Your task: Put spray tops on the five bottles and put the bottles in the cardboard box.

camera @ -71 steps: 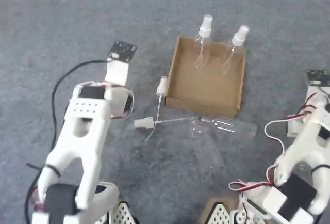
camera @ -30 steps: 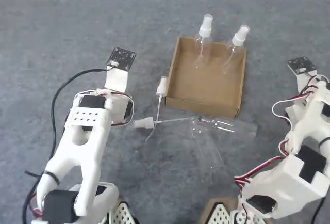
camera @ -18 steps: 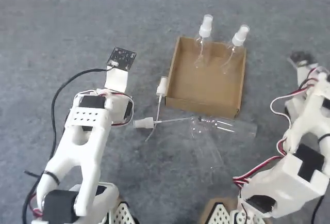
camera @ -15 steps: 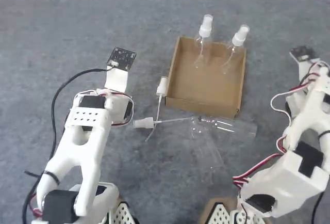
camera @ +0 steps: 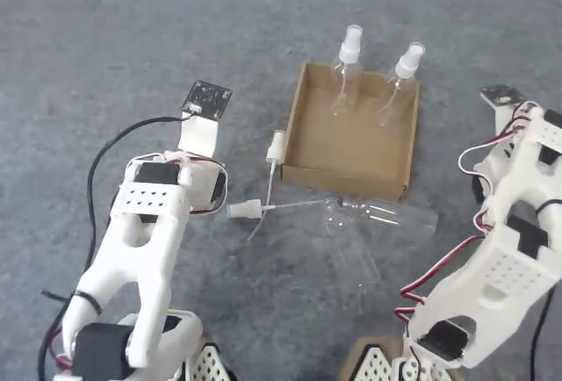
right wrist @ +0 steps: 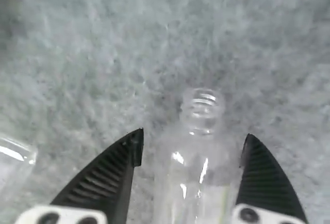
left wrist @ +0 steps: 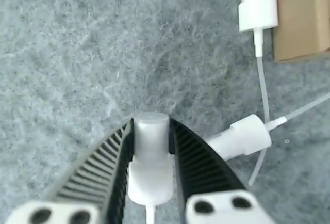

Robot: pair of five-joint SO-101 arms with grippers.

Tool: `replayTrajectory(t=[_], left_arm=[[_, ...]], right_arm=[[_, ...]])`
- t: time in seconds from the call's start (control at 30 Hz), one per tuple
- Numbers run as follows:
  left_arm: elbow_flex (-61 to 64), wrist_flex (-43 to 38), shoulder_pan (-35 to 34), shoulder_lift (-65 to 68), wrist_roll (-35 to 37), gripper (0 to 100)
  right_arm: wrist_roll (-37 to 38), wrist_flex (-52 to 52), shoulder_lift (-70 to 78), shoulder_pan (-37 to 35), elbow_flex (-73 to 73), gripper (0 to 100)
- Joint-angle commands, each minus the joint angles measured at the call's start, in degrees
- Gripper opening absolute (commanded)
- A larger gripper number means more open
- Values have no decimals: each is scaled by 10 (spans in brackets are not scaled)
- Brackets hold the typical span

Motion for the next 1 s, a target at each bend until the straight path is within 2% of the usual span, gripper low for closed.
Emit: replayTrajectory(t=[0.0,0.3,0.47,0.57,0.73,0.97], left_arm=[[-5,-14,1,-33,4,10],[-5,-14,-1,-36,6,10],[-29,-6,-4,-47,7,10],[-51,32,-5,-91,7,10],[-100,110,-5,-210,4,10],[-247,259,-4,-311,3,10]], right_arm=[[-5,2,-3,8,-33,222],[22,10,-26,19,-37,9],[-19,52,-136,9,-40,6],[-50,82,-230,-18,-37,6],[-111,138,-382,-109,-36,6],[-198,203,-534,-344,-29,6]])
